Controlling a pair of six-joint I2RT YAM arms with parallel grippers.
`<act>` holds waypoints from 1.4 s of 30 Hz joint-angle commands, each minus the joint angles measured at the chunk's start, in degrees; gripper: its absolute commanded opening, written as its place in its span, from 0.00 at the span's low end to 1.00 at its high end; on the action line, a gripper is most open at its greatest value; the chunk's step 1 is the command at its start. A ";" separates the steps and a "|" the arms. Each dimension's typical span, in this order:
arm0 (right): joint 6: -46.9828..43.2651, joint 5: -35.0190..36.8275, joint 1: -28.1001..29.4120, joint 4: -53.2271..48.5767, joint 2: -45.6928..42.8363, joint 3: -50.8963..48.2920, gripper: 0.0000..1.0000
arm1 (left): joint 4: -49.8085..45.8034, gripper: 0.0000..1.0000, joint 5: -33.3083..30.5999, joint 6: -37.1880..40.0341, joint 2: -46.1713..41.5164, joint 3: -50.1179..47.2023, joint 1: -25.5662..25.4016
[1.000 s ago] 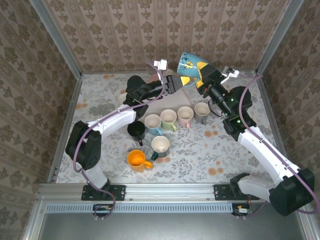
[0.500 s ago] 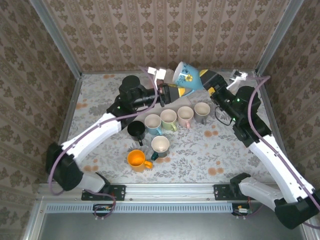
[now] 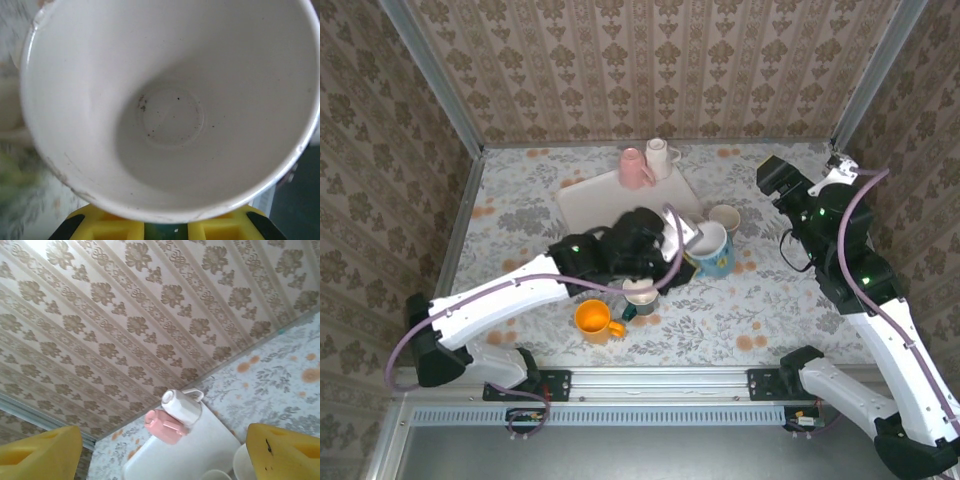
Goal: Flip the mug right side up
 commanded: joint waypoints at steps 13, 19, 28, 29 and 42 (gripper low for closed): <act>0.30 -1.73 -0.13 -3.88 0.69 -2.67 0.85 | -10.53 0.00 -16.45 -0.94 16.46 5.13 -2.75; 0.26 -1.60 -0.10 -3.30 0.85 -4.28 0.86 | -10.80 0.00 -17.34 -7.07 19.72 5.27 -1.51; 0.66 -1.79 -0.12 -2.32 2.55 -4.82 0.86 | -15.40 0.00 -20.45 -14.26 22.99 7.09 -1.95; 0.59 -1.68 -0.20 -2.24 2.68 -4.80 0.85 | -15.60 0.00 -20.62 -14.63 23.16 7.00 -1.87; -0.29 -1.49 -0.21 -1.00 1.94 -6.59 0.86 | -15.89 0.07 -20.63 -16.09 24.72 6.41 -0.54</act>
